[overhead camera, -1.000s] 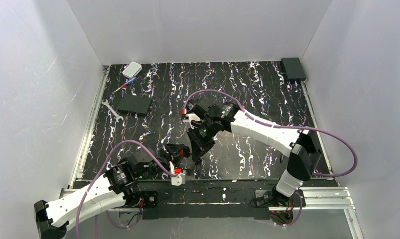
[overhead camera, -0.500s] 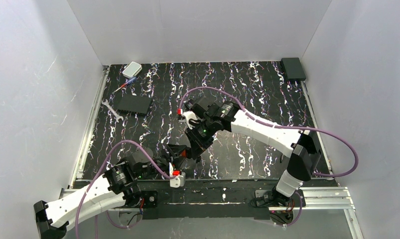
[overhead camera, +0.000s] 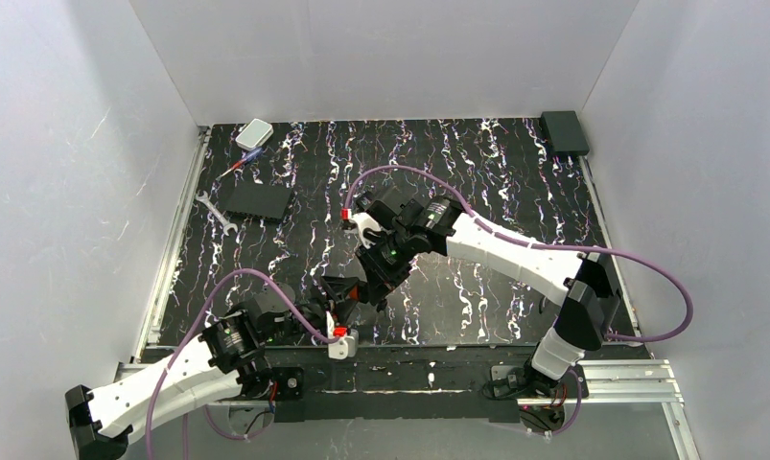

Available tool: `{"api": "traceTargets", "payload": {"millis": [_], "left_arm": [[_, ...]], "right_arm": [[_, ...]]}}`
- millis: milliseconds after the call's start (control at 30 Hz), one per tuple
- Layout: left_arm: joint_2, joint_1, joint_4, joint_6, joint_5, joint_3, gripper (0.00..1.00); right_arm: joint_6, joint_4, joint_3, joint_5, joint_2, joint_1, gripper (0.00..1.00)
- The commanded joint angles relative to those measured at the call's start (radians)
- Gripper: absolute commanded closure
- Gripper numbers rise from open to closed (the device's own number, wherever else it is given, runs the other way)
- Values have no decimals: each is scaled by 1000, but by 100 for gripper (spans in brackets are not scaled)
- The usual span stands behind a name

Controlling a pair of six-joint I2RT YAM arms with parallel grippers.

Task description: Unlock with the key

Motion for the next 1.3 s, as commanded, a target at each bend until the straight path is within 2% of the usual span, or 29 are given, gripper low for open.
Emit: {"api": "traceTargets", "payload": {"millis": [0, 133, 200, 267, 367, 467, 700, 733, 800, 867, 933, 1033, 1267], "left_arm": [[-9, -36, 124, 0, 187, 34, 100], [-10, -37, 125, 10, 171, 32, 100], [-10, -36, 124, 7, 172, 32, 100], [-10, -36, 121, 4, 183, 34, 100], [-12, -36, 122, -5, 204, 35, 100], [-9, -36, 124, -4, 220, 34, 100], [-13, -36, 127, -7, 204, 32, 100], [-13, -36, 127, -7, 198, 32, 100], [-11, -36, 127, -7, 181, 31, 100], [-11, -37, 127, -4, 168, 30, 100], [-8, -37, 127, 1, 159, 28, 100], [-6, -36, 125, 5, 149, 29, 100], [6, -36, 126, 6, 137, 31, 100]], "right_arm": [[72, 280, 61, 108, 16, -18, 99], [200, 330, 30, -14, 53, -60, 99], [206, 346, 26, -65, 64, -69, 99], [146, 326, 45, -4, 56, -61, 99], [-30, 318, 53, 158, 17, -8, 99], [-158, 361, 31, 151, 5, 25, 99], [12, 278, 164, 73, 139, -11, 99], [7, 273, 167, 70, 140, -11, 92], [-5, 272, 155, 85, 121, -11, 56], [-27, 252, 149, 99, 94, -14, 39], [-47, 228, 148, 97, 66, -15, 34], [-67, 184, 147, 88, 30, -17, 33], [-77, 142, 129, 67, -39, -20, 38]]}}
